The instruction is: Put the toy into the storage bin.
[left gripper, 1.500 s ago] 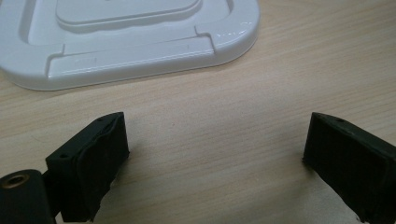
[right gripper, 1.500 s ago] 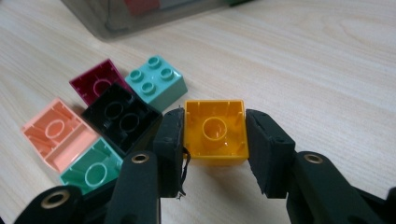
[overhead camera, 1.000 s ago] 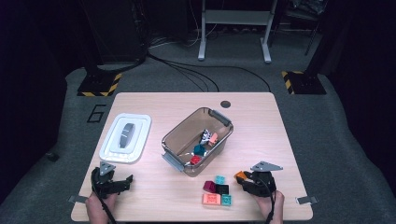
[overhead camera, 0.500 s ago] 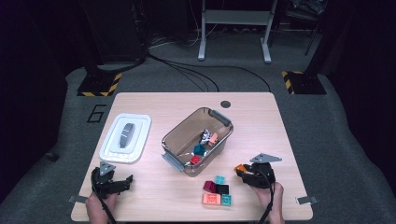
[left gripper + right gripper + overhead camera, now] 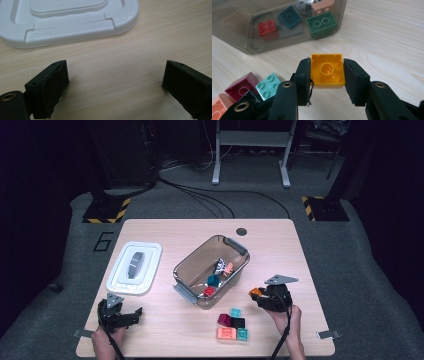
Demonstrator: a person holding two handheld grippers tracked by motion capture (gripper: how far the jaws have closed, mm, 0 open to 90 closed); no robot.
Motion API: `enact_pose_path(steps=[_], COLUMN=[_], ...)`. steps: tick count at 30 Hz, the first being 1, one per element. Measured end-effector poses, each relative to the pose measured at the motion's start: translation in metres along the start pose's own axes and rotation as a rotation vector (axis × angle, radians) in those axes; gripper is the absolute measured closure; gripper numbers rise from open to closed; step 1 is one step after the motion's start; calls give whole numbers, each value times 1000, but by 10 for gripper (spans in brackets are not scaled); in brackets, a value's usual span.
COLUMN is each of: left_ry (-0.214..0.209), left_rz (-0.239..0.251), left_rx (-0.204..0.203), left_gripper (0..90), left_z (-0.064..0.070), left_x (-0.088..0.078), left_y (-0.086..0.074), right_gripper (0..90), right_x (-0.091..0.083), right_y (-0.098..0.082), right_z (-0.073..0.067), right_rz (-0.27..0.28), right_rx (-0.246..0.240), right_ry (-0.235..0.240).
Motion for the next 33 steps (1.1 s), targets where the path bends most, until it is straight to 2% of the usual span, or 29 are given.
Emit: enact_pose_path(steps=[11, 15, 18, 33], left_ry=[6, 7, 8, 8], left_rz=[5, 5, 4, 6], left_rx=[1, 2, 1, 2], left_gripper=[64, 64, 64, 64], left_z=[0, 0, 0, 0], left_x=[0, 0, 0, 0], left_y=[0, 0, 0, 0], right_gripper=[587, 587, 588, 588], right_x=[-2, -4, -5, -20], right_y=[22, 30, 36, 77], right_z=[9, 14, 18, 27], right_rz=[7, 11, 23, 25], right_rx=[-8, -3, 14, -23], right_ry=[-8, -14, 0, -53])
Point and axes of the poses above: each handheld gripper's, and its own axes: x roughly forward along the jaws, y roughly out of its top, z roughly to its right, the point moved 6 cm from there along x, roughly forward along the jaws, and after that the axes turned 14 degrees about y, right-handed, at the moved point
